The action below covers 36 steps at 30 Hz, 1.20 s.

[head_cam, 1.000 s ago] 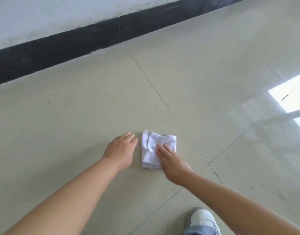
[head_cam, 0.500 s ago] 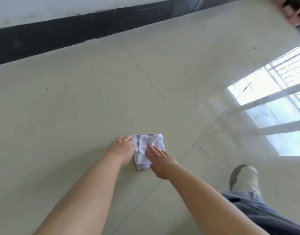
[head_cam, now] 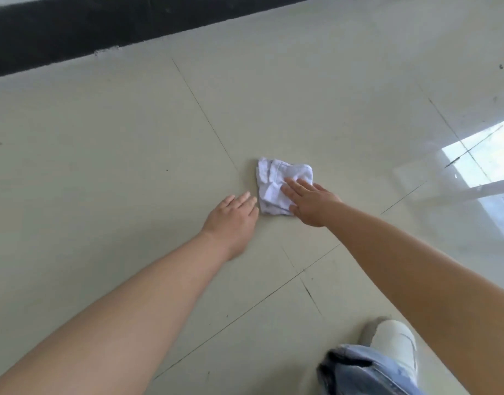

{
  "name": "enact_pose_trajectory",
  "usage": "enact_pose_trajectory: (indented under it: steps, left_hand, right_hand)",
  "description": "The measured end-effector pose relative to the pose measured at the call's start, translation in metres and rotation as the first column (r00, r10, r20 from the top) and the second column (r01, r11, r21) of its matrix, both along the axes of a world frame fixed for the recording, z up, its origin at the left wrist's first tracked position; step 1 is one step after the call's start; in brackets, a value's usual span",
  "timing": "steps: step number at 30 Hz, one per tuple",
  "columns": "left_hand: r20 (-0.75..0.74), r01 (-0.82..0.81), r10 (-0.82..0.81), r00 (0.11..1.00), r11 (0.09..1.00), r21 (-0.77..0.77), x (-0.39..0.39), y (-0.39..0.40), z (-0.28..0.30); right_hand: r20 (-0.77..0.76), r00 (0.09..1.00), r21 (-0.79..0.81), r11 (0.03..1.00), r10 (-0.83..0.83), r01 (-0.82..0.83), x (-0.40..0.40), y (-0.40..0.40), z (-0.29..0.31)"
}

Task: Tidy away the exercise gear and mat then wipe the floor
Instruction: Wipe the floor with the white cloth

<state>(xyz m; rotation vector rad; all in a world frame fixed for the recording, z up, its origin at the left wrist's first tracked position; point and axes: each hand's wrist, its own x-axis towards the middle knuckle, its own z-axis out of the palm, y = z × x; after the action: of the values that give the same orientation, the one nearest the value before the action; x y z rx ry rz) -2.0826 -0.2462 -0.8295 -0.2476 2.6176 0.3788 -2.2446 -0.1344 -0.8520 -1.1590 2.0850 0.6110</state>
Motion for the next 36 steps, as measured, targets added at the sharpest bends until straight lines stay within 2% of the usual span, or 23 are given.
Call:
enact_pose_trajectory:
  steps: [4,8,12,14,19,22,24,25,28,30,31,32,34,36]
  left_hand:
    - [0.043,-0.144,0.144,0.989,0.99,-0.009,-0.076,0.027,-0.006]
    - [0.051,-0.2,0.201,0.978,0.98,-0.024,-0.142,0.046,-0.007]
    - [0.117,-0.25,0.252,0.961,0.968,-0.03,-0.171,0.067,-0.006]
    - [0.186,-0.287,0.293,0.938,0.956,-0.058,-0.169,0.071,-0.003]
    - [0.309,-0.329,0.371,0.876,0.927,-0.182,-0.164,0.059,0.018]
    - [0.297,-0.296,0.346,0.89,0.934,-0.2,-0.171,0.055,0.03]
    - [0.287,-0.264,0.307,0.907,0.948,-0.179,-0.179,0.058,0.036]
    - [0.282,-0.244,0.283,0.917,0.956,-0.165,-0.183,0.062,0.037]
    - [0.249,-0.189,0.208,0.946,0.977,-0.097,-0.195,0.076,0.026]
    - [0.211,-0.168,0.171,0.962,0.985,-0.031,-0.2,0.09,0.011]
    - [0.185,-0.175,0.174,0.967,0.984,-0.006,-0.202,0.097,0.002]
    - [0.159,-0.19,0.186,0.969,0.982,0.006,-0.204,0.104,-0.008]
    - [0.121,-0.229,0.223,0.967,0.973,0.033,-0.207,0.116,-0.021]
    - [0.032,-0.226,0.226,0.974,0.974,-0.003,-0.203,0.118,-0.033]
  right_hand:
    - [0.001,0.999,-0.106,0.994,-0.036,0.036,-0.075,0.021,-0.014]
    - [0.016,0.982,-0.212,0.959,-0.189,0.188,-0.145,0.024,-0.027]
    - [0.023,0.888,-0.302,0.843,-0.46,0.444,-0.229,0.033,-0.032]
    - [0.052,0.865,-0.336,0.807,-0.499,0.486,-0.242,0.043,-0.036]
    - [0.15,0.924,-0.367,0.848,-0.351,0.382,-0.204,0.071,-0.033]
    - [0.234,0.965,-0.285,0.941,-0.119,0.185,-0.154,0.095,-0.023]
    - [0.319,0.947,-0.23,0.971,0.017,0.061,-0.119,0.121,-0.018]
    - [0.28,0.956,-0.23,0.973,0.083,-0.017,-0.107,0.135,-0.022]
    - [0.193,0.979,-0.208,0.978,0.067,-0.026,-0.111,0.14,-0.018]
    - [0.134,0.991,-0.295,0.953,-0.028,0.066,-0.148,0.136,-0.021]
    - [0.116,0.98,-0.28,0.942,-0.159,0.186,-0.173,0.134,-0.024]
    - [0.075,0.951,-0.252,0.917,-0.3,0.309,-0.201,0.131,-0.028]
    - [0.012,0.879,-0.246,0.85,-0.477,0.465,-0.257,0.124,-0.026]
    - [0.019,0.775,-0.28,0.74,-0.632,0.611,-0.291,0.12,-0.027]
